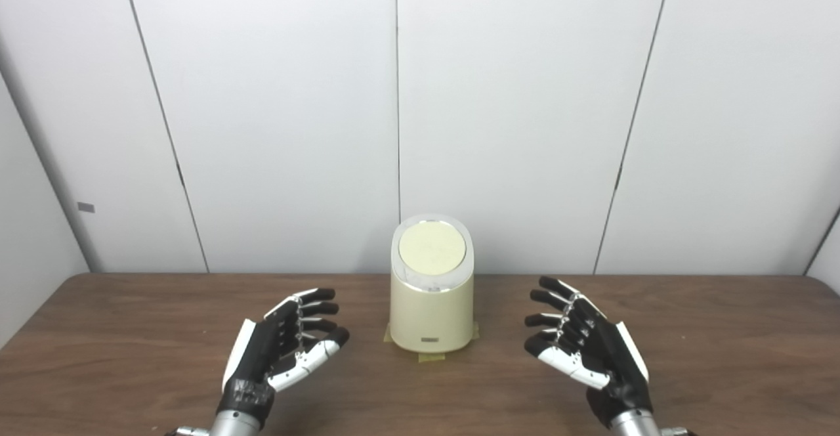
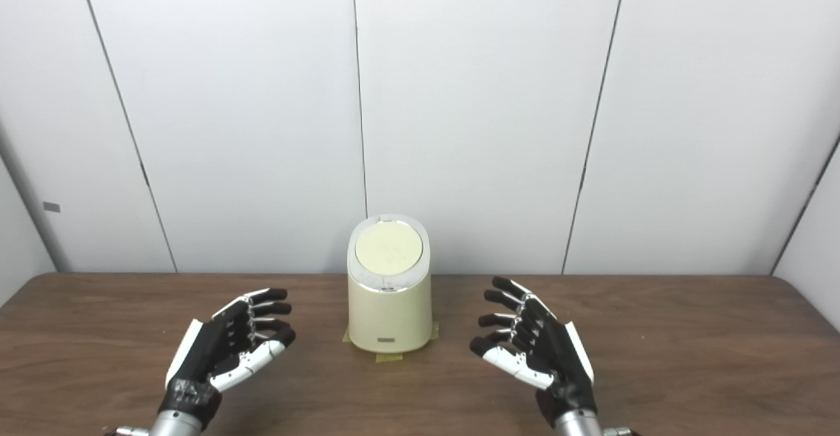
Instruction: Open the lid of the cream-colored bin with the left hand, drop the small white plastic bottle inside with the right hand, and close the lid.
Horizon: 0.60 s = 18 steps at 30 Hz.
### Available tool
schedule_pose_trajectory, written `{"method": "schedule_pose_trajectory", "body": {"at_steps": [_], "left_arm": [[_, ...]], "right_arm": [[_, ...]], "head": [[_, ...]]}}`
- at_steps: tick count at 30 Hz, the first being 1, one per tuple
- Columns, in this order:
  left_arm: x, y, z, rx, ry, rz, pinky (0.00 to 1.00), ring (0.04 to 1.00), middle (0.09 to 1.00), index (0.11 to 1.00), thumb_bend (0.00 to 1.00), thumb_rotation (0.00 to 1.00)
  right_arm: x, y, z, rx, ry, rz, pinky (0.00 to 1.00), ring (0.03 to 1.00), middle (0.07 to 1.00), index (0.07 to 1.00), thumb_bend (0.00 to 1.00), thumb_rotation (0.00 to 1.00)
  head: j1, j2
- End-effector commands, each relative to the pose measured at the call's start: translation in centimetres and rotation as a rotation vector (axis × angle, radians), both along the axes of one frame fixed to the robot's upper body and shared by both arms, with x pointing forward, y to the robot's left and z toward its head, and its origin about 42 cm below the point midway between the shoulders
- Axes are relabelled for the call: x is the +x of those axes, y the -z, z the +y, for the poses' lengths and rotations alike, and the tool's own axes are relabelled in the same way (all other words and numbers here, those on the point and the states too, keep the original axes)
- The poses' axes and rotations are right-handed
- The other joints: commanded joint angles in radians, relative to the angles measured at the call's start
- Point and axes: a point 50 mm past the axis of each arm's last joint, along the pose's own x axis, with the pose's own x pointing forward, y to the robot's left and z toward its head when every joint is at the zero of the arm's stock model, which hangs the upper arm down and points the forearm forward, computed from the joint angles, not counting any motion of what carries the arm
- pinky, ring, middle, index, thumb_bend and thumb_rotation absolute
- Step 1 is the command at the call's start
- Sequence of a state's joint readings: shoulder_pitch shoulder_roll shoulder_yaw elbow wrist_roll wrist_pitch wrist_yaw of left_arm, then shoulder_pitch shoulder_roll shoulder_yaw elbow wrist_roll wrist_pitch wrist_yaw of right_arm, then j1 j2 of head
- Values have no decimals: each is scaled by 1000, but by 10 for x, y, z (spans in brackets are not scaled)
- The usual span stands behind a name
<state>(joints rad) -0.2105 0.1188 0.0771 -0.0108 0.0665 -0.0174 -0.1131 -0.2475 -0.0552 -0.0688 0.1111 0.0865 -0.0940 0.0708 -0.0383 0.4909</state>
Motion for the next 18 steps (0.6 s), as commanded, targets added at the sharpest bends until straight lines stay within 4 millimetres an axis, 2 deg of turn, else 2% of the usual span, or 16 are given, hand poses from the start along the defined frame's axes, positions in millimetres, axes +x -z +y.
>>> {"method": "schedule_pose_trajectory", "body": {"at_steps": [1,11,18], "left_arm": [[7,-16,-1,13,13,-86,522,658,725,771,710,313],[6,-18,-3,26,15,-95,546,670,734,773,731,335],[7,-17,-9,10,35,-98,559,673,731,773,709,280]], "right_arm": [[4,-18,-3,-7,9,-105,486,615,763,778,849,281],[-1,-17,-6,-44,39,-126,499,617,761,787,862,296],[-5,-16,-8,-37,41,-123,504,617,753,785,851,278]], "head": [[0,2],[-4,8],[-11,7]]}}
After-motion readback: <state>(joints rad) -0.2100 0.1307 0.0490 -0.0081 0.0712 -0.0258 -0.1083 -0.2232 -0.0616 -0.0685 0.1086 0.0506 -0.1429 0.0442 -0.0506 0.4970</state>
